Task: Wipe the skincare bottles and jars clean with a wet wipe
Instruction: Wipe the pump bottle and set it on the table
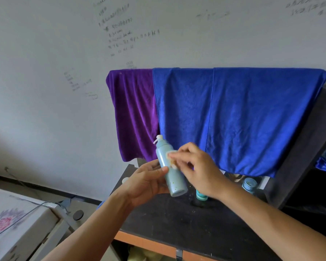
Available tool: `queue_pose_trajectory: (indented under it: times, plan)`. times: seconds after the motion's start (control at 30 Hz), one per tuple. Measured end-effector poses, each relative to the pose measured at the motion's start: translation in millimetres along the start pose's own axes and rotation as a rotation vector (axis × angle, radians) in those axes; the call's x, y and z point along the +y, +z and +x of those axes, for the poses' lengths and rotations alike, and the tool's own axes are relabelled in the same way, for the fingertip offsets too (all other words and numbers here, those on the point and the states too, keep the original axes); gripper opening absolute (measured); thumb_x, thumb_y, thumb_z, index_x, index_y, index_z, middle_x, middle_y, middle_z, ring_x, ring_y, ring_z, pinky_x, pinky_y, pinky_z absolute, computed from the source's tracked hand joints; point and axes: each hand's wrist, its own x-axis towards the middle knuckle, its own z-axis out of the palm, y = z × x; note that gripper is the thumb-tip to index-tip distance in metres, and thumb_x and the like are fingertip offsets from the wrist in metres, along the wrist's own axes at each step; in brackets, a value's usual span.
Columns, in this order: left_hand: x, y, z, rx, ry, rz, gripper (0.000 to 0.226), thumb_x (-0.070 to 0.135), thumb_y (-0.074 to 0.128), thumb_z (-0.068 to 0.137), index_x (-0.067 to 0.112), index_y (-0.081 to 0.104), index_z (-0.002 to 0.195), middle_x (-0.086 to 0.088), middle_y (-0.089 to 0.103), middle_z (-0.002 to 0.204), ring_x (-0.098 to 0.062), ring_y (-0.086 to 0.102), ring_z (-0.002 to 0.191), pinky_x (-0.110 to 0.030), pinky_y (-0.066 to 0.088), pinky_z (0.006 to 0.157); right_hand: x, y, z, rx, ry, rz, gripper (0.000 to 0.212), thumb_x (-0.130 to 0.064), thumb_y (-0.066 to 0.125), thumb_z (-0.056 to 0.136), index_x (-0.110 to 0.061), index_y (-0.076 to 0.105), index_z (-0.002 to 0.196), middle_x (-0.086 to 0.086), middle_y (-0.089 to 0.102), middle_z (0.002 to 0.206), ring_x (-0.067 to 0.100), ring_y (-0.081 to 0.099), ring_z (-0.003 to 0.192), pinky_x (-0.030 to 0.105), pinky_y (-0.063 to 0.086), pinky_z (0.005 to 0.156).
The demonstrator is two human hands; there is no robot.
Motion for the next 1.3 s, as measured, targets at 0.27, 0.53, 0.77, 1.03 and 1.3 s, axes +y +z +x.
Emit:
queue_pose_trajectory:
  times: [0.27,0.53,0.77,1.03,1.3]
  plan:
    - [0.5,-15.2,-7.5,0.014,-0.001,-0.001,0.075,0.025,0.083,0.070,-0.003,0.050,0.130,-0.028,0.057,0.126,-0.038,0.062,0.107,-0.046,0.053,0.083,-12.8,-16.6,-25.0,-0.124,0.102,0.254,0.016,-0.014,0.071,0.082,-0.025,0.075,0.093,-0.012,0.060,0.081,0.006,0.063,0.075,0.018,0.049,0.070]
    - [3.1,-1.2,-2.1,0.042,0.030,-0.014,0.077,0.024,0.079,0.075,-0.003,0.039,0.135,-0.028,0.058,0.121,-0.041,0.062,0.104,-0.054,0.052,0.084,-5.2,1.2,-3.6,-0.046,-0.010,0.003,0.023,-0.013,0.062,0.088,-0.028,0.070,0.105,-0.004,0.056,0.090,0.010,0.059,0.071,0.019,0.047,0.066]
    - [2.5,-5.7,-6.3,0.172,-0.001,-0.017,0.058,0.022,0.067,0.083,0.008,0.043,0.134,-0.019,0.065,0.115,-0.033,0.066,0.099,-0.048,0.056,0.079,-5.0,6.0,-19.3,0.005,0.126,0.200,0.030,-0.011,0.065,0.087,-0.023,0.067,0.114,-0.013,0.060,0.095,0.006,0.062,0.087,0.012,0.046,0.073]
    - [4.1,-3.7,-9.3,0.058,-0.043,-0.074,0.052,0.016,0.059,0.086,0.011,0.046,0.136,-0.031,0.049,0.134,-0.045,0.053,0.116,-0.057,0.049,0.090,2.7,1.0,-8.8,-0.011,0.243,0.461,0.026,-0.010,0.066,0.086,-0.018,0.068,0.111,-0.001,0.062,0.096,0.004,0.068,0.084,0.018,0.051,0.078]
    - [1.7,2.1,-4.6,0.015,-0.003,-0.062,0.053,0.012,0.059,0.084,0.011,0.044,0.136,-0.024,0.059,0.119,-0.033,0.067,0.093,-0.048,0.056,0.077,0.7,-3.5,23.1,0.147,0.067,0.026,0.026,-0.016,0.063,0.089,-0.027,0.067,0.112,-0.007,0.055,0.094,0.003,0.056,0.076,0.009,0.041,0.071]
